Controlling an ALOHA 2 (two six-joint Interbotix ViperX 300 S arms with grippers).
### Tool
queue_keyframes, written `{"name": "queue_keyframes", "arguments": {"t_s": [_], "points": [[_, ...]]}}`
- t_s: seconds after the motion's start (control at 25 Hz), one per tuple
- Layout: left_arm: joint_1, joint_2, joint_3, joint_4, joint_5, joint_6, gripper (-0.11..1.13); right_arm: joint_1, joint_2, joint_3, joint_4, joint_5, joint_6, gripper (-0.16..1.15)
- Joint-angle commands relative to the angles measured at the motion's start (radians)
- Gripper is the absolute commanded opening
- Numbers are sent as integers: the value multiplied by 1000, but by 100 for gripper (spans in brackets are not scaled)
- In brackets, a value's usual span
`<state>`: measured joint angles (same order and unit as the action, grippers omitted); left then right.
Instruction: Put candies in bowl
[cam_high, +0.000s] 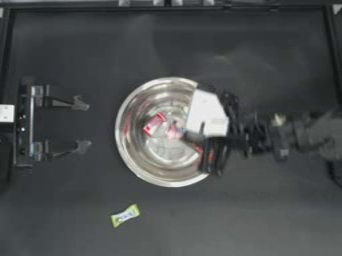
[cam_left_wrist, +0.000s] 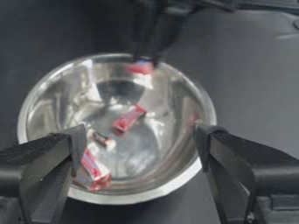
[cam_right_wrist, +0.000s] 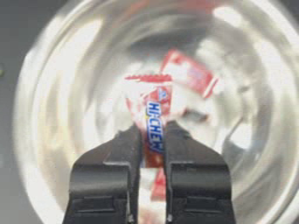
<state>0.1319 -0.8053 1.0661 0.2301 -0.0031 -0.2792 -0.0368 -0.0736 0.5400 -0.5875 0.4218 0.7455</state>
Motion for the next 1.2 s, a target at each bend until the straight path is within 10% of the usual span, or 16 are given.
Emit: {"name": "queue_keyframes", "arguments": {"t_s": [0.04,0.36,0.64,1.2], "points": [[0,8,-12,-2,-5,-2,102,-71,-15,29,15,-114,-3,39],[2,8,-12,-3,-5,-3,102,-100,63,31,5,-140,-14,44],[0,8,-11,-11,-5,-3,102,-103,69,37,26,-187,-15,110],[0,28,-12,-11,21,0,102,-81,-224,207,64,-265,-11,98]]}}
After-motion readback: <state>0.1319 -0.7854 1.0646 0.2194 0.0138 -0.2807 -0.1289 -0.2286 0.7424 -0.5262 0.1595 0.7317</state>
